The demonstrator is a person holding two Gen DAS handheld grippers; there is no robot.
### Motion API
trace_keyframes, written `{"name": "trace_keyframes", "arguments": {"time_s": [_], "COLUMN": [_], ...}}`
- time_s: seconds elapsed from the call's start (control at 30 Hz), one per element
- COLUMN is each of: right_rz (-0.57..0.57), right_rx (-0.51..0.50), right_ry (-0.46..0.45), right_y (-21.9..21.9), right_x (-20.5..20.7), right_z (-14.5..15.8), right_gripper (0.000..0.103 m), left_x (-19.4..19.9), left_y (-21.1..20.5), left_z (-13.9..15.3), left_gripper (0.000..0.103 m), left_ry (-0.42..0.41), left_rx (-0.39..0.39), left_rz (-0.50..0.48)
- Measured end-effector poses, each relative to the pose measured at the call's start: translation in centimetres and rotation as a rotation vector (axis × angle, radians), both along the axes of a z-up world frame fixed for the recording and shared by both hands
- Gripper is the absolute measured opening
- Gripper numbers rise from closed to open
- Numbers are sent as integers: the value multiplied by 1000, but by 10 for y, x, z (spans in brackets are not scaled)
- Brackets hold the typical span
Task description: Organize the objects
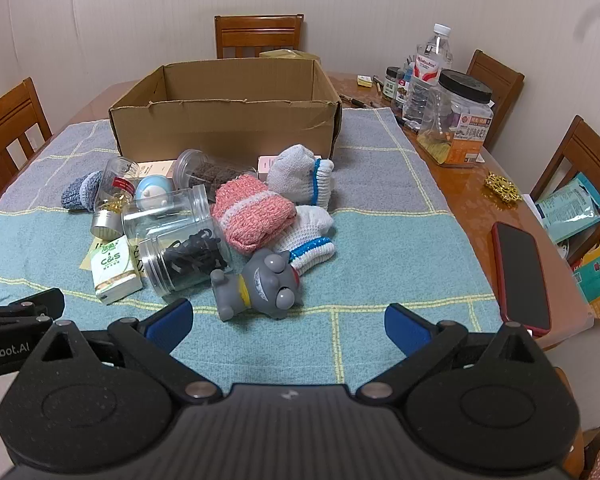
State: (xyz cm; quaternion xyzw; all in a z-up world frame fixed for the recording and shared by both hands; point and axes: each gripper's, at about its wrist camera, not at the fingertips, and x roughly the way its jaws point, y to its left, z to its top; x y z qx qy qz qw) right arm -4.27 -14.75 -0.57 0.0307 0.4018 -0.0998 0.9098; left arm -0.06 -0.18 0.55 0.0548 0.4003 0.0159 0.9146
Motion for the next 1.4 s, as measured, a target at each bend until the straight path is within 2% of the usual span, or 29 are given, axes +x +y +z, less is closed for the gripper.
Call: {"name": "trace_keyframes", "arguments": {"time_s": [0.63,1.27,1.4], "right_rz": [10,111,122], "right_rx": [-6,7,12], "right_ry": [-8,-13,-5], "right_y": [-2,-17,-22], "right_x": [0,0,1], "right_z": [3,-11,-15], "right_gripper": [103,103,103], "left_x": [-1,-3,-1], "left_y": [-1,1,-1], "left_z": [2,-8,-13], "left_gripper": [102,102,102], "left_ry": [-9,6,49], "left_rx": [-10,-136,-142], "left_rz": [-1,-28,-12]}}
